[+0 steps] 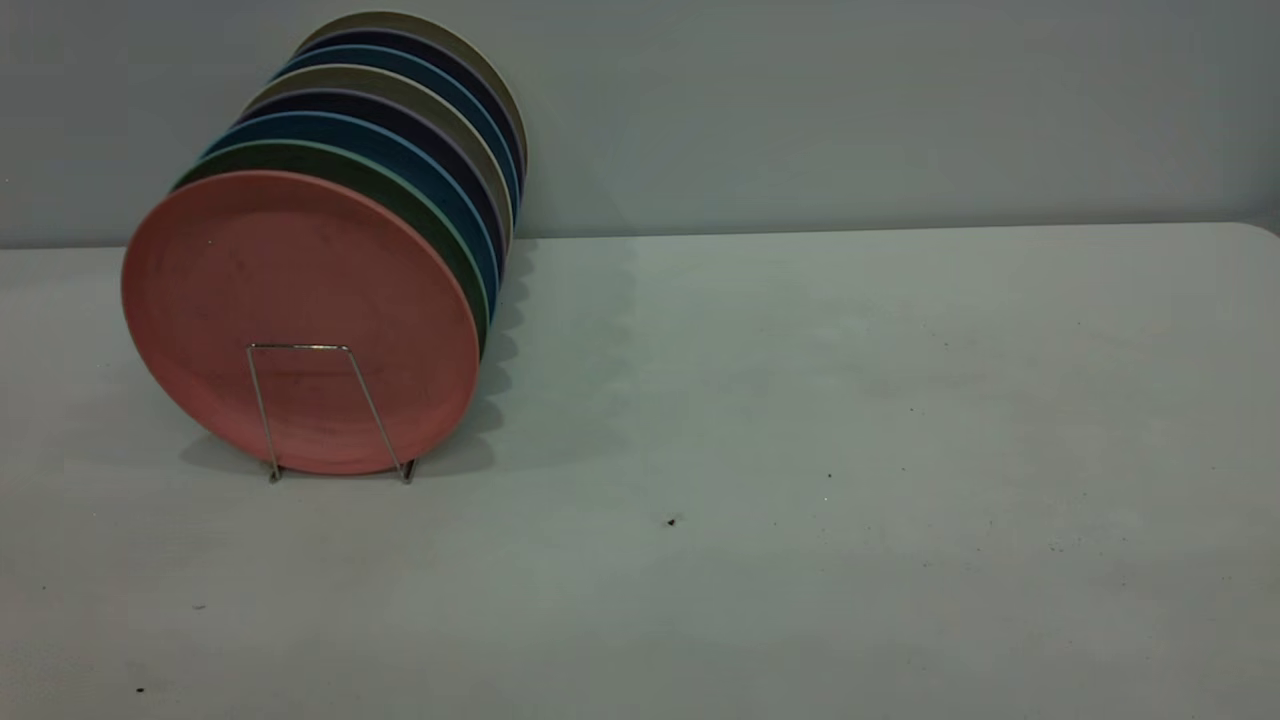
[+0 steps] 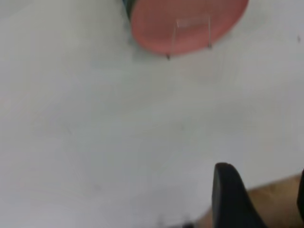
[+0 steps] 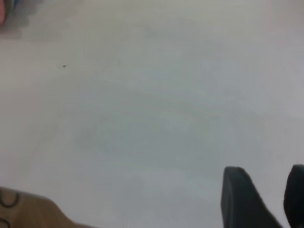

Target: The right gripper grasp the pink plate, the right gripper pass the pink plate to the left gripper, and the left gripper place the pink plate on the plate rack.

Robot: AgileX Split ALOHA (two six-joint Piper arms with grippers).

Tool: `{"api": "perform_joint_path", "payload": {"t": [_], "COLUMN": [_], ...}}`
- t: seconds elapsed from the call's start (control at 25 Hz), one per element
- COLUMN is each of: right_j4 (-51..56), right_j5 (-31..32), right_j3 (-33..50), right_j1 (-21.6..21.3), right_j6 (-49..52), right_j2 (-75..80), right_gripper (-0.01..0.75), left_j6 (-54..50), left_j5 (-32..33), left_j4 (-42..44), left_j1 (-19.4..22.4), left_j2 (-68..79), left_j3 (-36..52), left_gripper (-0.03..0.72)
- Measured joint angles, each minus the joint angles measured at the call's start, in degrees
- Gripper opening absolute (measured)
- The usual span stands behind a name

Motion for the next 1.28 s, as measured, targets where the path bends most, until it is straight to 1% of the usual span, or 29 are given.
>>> {"api": "perform_joint_path", "payload": {"t": [0.2,0.36,0.6,1.28], "right_j4": [-0.2,-0.2,-0.6,-0.6], "right_j5": [0.0,0.0,0.0,0.0], "right_j3": [0.0,0.0,0.0,0.0], "right_j1": [0.1,0.1,0.1,0.1], "right_j6": [0.3,0.3,0.3,0.3], "right_j2": [0.0,0.0,0.0,0.0], "right_gripper": [0.243,0.243,0.243,0.243], "left_j6": [-6.0,-7.2,-7.4,-7.4], "left_j5": [-0.1,-0.5,-1.6,-1.8], "left_j4": [0.0,0.0,0.0,1.3], "left_j1": [0.0,0.0,0.0,0.0], "left_j2": [-10.0,-14.4,-16.1,-16.1], "left_j3": [12.2,17.6,18.6,18.6], "left_gripper": [0.38,0.391,0.391,0.391]}}
